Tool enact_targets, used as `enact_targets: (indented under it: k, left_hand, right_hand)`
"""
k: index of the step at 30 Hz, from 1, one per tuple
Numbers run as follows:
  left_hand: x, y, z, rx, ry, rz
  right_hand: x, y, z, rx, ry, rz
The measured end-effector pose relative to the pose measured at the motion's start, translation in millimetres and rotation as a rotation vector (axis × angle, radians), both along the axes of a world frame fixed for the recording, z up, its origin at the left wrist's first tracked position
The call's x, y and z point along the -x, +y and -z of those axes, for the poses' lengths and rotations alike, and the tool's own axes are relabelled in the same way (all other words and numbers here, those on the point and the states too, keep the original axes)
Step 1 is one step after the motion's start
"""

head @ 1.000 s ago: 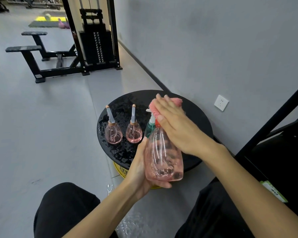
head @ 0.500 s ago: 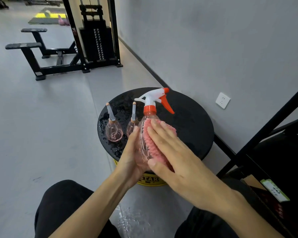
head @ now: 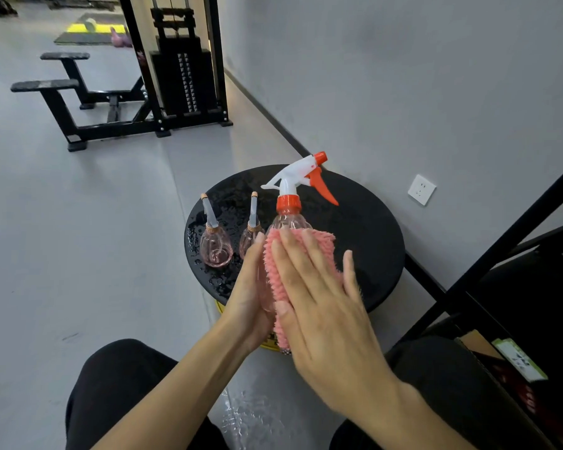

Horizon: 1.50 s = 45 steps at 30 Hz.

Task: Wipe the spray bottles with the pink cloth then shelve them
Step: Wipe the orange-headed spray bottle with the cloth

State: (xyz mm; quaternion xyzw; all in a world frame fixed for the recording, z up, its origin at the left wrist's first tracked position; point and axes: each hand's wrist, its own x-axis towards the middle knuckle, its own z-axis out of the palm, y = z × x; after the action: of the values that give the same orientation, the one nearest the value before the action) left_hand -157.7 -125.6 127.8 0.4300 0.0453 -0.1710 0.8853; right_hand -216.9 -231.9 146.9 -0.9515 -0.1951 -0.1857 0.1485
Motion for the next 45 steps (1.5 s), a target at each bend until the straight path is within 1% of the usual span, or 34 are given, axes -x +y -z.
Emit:
enact_targets:
  k: [3,8,10,13,16,18,20,22,23,25,29,32,35,37,39,41,45]
  left_hand:
    - [1.1,-4.1,0.1,0.006,-0.035,-0.002]
    - [7.3,-4.4,3.9,-0.016,0.015,0.084]
    - [5.7,-4.0,3.9,0.014,-0.024,0.063]
    - [-0.6,-0.5,1.8,0.112,-0.057,-0.005]
    - [-4.4,1.9,2.2,0.113,-0.016,0.053]
    - [-2.4,0.6,2.9,0.095,0.002,0.052]
    - [1.5,-0.6,4.8,0.040,-0.009,0.047]
    - [5.5,-0.8,6.7,0.014,0.026,0.095]
    - [7.2,-0.5,6.8,0.008,0.048,0.111]
    - [6.2,0.1,11.3,0.029,0.041,0.114]
    - [-1.6,-0.2,9.2,0.128,0.028,0.019]
    - [-5.4,0.0,10.9,0.119,0.036,0.031]
    - [-3.2,-0.4,13.5,0.080,0.030,0.017]
    - [-0.2,-2.0,13.2,0.006,0.023,0.077]
    - [2.2,-2.4,11.4,-0.013,0.030,0.120]
    - [0.8,-2.5,11.6,-0.016,0.021,0.095]
    - [-9.5,3.8,12.1,0.042,0.019,-0.009]
  right_hand:
    - [-10.8,1.4,-0.8,-0.031,0.001,0.031]
    - [-44.7,-8.2,-16.5,-0.234,0.116,0.039]
    - [-36.5,-4.0,-14.2,-0.232,0.083,0.000]
    - [-7.9,4.7,2.0,-0.158,0.010,-0.029]
    - [6.5,6.2,16.6,-0.123,-0.038,-0.066]
    - [-1.7,2.7,13.9,-0.175,-0.018,-0.079]
    - [-16.6,-1.3,4.1,-0.277,0.026,-0.076]
    - [-31.8,-6.5,-4.5,-0.381,0.080,-0.058]
    - [-36.2,-8.0,-7.0,-0.402,0.091,-0.050]
    - [-34.6,-7.0,-6.2,-0.372,0.071,-0.043]
    - [-5.9,0.9,10.7,-0.278,0.009,-0.057]
    - [6.3,1.5,21.3,-0.256,-0.008,-0.066]
    - [-9.2,-3.4,13.3,-0.340,0.034,-0.077]
    - [-26.4,-9.2,2.0,-0.451,0.082,-0.077]
    - [-38.6,-12.3,-6.9,-0.513,0.100,-0.066]
    - [-36.6,-9.3,-8.4,-0.471,0.085,-0.054]
    - [-6.9,1.5,6.8,-0.270,0.007,-0.035]
